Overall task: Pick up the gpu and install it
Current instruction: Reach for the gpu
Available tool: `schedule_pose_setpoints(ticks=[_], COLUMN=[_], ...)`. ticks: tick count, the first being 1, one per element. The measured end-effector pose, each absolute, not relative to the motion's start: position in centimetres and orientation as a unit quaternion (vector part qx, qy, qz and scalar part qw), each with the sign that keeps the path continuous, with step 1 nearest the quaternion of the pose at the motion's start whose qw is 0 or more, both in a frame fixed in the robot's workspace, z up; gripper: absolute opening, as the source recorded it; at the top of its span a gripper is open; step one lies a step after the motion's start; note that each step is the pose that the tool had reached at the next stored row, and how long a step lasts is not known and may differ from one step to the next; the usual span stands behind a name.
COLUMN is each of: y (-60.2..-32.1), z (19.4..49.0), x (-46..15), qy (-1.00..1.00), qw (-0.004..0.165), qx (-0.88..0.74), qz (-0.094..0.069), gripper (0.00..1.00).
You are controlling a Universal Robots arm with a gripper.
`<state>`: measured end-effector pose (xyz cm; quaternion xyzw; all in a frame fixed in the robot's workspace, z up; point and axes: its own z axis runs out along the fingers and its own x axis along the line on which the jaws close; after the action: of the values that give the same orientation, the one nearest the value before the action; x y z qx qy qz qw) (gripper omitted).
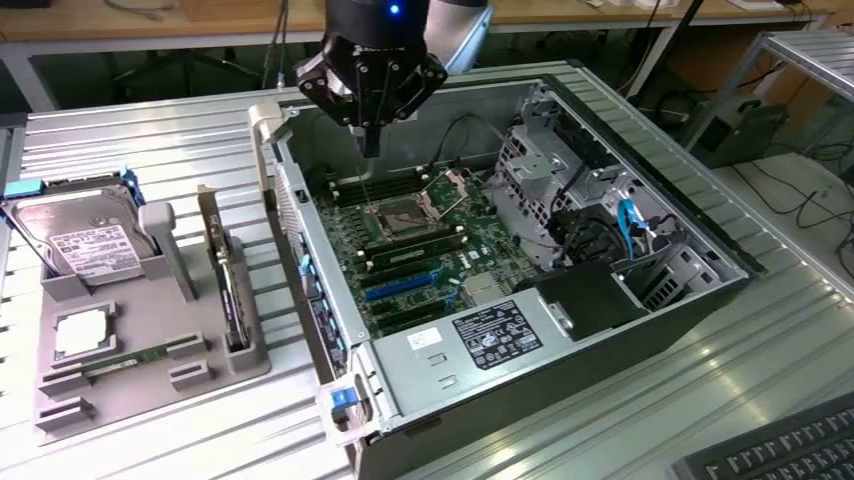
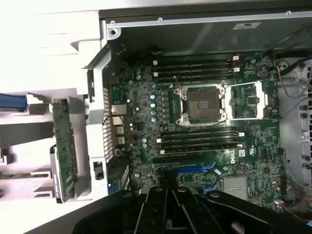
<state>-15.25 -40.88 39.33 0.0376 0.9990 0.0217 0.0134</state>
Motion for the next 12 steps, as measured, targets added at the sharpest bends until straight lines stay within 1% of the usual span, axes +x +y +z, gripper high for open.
schedule_pose_setpoints(ticks=[6,12], y=[-41.1,-41.2], z=[39.1,38.1], x=[-18.8,-22.1], qy=[0.999,0.999], qw=[0.013,0.013], qx=[0.038,0.038], qz=[0.021,0.019], gripper=[0.11,0.11])
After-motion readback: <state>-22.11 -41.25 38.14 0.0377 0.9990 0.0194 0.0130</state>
